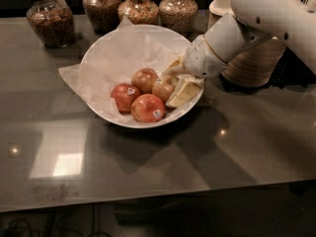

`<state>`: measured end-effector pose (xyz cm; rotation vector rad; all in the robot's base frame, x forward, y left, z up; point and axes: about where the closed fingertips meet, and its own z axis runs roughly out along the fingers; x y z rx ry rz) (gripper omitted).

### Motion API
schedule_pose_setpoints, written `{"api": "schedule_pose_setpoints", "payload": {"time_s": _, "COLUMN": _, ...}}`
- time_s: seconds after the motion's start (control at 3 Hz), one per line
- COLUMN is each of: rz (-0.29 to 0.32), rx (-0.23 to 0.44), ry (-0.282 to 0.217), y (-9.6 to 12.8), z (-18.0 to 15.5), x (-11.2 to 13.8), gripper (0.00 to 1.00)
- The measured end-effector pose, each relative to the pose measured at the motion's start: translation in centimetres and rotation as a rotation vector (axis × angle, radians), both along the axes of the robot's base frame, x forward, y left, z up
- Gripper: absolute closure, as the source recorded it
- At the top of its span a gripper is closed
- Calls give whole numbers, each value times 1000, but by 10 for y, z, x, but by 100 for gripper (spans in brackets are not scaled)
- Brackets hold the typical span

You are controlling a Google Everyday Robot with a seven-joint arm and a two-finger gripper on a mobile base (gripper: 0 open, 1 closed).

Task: Pick apple from white bowl

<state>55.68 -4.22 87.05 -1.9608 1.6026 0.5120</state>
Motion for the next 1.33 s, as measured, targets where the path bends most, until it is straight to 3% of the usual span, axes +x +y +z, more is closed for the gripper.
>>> {"api": "schedule_pose_setpoints", "payload": {"time_s": 0.67, "rz": 66, "rx": 247, "ry": -61, "y": 16, "z": 62, "x": -14, "gripper": 100}}
{"api": "schedule_pose_setpoints", "payload": {"time_s": 1.33, "rz": 135, "rx": 425, "ry": -82, "y": 27, "z": 117, "x": -36, "gripper": 100}}
